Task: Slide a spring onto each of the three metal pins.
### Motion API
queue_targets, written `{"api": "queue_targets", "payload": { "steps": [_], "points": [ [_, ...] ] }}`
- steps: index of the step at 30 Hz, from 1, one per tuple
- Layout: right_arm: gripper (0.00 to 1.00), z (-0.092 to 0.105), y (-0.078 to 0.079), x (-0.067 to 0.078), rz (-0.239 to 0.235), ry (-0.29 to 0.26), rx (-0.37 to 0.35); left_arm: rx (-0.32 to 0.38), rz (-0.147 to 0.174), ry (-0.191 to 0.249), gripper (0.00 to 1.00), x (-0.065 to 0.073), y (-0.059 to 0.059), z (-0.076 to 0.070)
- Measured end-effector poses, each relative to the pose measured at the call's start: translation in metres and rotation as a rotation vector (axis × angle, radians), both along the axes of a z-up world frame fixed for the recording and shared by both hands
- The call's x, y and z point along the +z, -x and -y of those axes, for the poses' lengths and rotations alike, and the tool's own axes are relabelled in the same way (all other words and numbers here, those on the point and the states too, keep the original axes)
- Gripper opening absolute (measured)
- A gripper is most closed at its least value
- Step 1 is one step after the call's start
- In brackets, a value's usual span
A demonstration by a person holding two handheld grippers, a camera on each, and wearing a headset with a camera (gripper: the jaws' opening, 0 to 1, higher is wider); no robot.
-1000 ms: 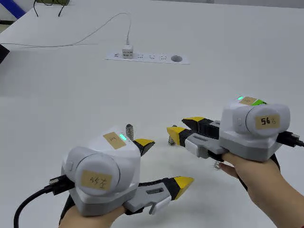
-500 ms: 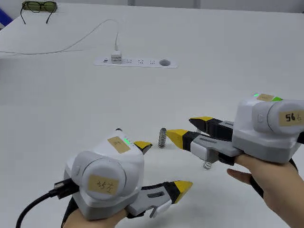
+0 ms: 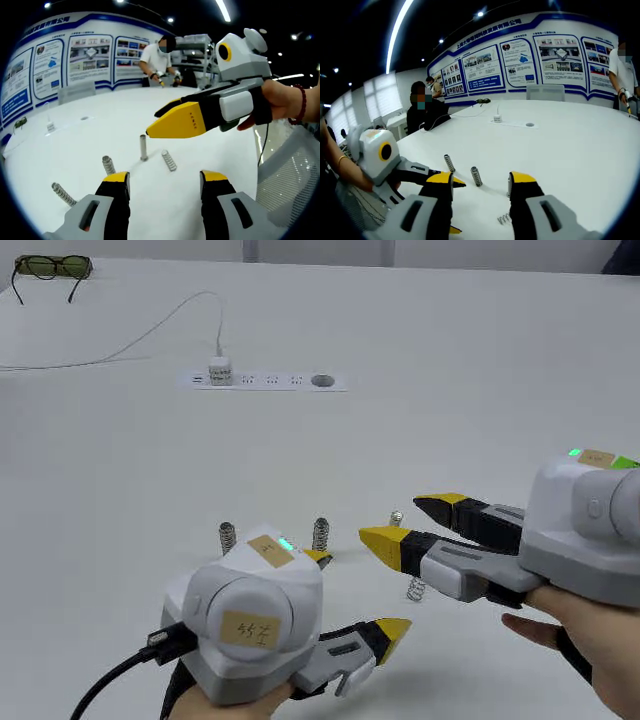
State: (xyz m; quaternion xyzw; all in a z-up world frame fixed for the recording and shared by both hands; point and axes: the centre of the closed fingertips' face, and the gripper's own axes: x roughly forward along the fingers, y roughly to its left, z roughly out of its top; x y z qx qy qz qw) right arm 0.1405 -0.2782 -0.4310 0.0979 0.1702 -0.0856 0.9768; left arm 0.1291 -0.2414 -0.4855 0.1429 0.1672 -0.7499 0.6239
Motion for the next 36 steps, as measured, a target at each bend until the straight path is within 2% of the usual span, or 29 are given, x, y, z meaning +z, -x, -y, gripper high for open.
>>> {"api": "queue_targets", "payload": {
  "steps": [7, 9, 18, 20, 23, 26, 28, 36],
  "points": [
    [0.47, 0.001, 0.014, 0.002, 0.008, 0.0, -0.007, -0.015, 0.008, -0.001, 0.53, -0.006, 0.008, 0.013],
    [0.47, 0.001, 0.018, 0.002, 0.013, 0.001, -0.01, -0.02, 0.03, 0.007, 0.51, -0.008, 0.009, 0.016],
    [0.47, 0.004, 0.036, 0.003, 0.026, 0.007, -0.015, -0.027, 0.018, 0.01, 0.44, -0.015, 0.016, 0.03],
    [0.47, 0.002, 0.038, 0.003, 0.033, 0.02, -0.005, -0.023, 0.017, -0.005, 0.42, -0.017, 0.017, 0.033],
    [0.48, 0.001, 0.042, 0.002, 0.041, 0.027, -0.002, -0.016, -0.008, -0.014, 0.41, -0.021, 0.019, 0.039],
    [0.48, 0.003, 0.046, 0.003, 0.053, 0.016, -0.017, -0.021, 0.015, -0.035, 0.37, -0.027, 0.02, 0.042],
    [0.49, 0.003, 0.049, 0.002, 0.052, 0.018, -0.023, -0.02, 0.009, -0.037, 0.36, -0.029, 0.021, 0.045],
    [0.49, 0.007, 0.06, 0.001, 0.059, 0.004, -0.05, -0.004, 0.014, -0.055, 0.28, -0.04, 0.023, 0.052]
  ]
}}
